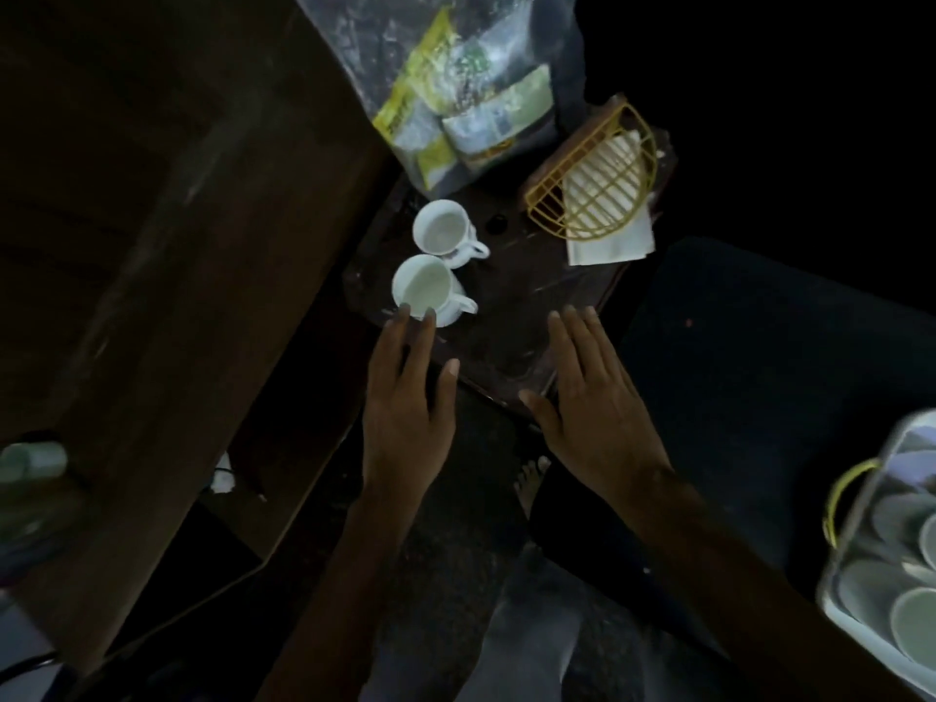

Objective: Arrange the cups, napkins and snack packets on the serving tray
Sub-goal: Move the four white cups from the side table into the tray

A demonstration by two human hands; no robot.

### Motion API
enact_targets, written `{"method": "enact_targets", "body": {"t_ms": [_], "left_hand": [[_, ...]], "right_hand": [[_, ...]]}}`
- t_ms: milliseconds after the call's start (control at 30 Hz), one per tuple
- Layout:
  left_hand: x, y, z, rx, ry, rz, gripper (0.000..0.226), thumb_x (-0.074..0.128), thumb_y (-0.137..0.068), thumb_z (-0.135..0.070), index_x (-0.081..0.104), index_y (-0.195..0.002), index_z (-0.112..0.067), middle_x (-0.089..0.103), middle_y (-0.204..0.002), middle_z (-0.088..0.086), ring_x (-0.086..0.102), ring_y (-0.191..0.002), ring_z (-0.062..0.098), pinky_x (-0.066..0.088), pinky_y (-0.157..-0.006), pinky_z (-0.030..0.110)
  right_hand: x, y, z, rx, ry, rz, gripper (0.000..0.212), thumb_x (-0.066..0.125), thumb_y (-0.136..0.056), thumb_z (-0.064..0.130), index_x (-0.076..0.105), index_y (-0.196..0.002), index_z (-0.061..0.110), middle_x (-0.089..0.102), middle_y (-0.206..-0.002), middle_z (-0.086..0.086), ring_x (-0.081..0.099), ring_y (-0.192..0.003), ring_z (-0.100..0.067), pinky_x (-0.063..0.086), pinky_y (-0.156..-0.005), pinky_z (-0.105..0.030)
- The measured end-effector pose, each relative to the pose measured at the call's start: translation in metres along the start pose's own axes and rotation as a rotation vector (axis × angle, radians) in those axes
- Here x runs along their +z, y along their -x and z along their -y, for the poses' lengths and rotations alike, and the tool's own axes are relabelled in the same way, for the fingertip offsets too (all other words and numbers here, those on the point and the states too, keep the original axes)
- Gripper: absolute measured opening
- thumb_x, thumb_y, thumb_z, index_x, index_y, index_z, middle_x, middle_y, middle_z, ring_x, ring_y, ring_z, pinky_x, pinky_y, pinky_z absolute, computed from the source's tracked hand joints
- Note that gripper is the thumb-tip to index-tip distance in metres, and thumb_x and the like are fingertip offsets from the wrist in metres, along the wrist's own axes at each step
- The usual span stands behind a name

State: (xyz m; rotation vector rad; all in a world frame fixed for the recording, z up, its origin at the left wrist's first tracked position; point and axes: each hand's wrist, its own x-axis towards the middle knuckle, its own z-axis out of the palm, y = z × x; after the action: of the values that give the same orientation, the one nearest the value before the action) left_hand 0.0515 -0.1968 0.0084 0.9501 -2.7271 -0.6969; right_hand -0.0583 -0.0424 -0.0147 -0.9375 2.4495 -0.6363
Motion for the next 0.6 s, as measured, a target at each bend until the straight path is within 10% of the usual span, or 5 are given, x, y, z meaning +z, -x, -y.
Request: {"method": "enact_targets", "body": {"t_ms": [400, 600], "left_hand": [[-0.002, -0.063, 0.045, -0.125, 0.234, 0.014, 0.052, 0.053, -0.102, -0.024, 0.042, -0.15, -0.009, 0.043, -0.157, 0.011, 0.041, -0.146, 0.022, 0.036, -0.116, 0.028], [0.003, -0.066, 0.041, -0.29, 0.417, -0.051, 0.041, 0.051, -0.104, -0.018, 0.052, -0.144, -0.012, 0.059, -0.142, 0.003, 0.055, -0.124, 0.0, 0.036, -0.09, -0.006]], "right_hand": [[0.046, -0.069, 0.053, -0.053, -0.209, -0.058, 0.064, 0.06, -0.096, 0.027, 0.033, -0.148, 0.0, 0.039, -0.151, -0.017, 0.032, -0.143, -0.031, 0.026, -0.112, -0.029], [0.045, -0.083, 0.054, -0.04, -0.422, -0.251, 0.034, 0.063, -0.093, 0.005, 0.06, -0.126, 0.0, 0.066, -0.12, -0.015, 0.064, -0.111, -0.026, 0.05, -0.095, -0.026]]}}
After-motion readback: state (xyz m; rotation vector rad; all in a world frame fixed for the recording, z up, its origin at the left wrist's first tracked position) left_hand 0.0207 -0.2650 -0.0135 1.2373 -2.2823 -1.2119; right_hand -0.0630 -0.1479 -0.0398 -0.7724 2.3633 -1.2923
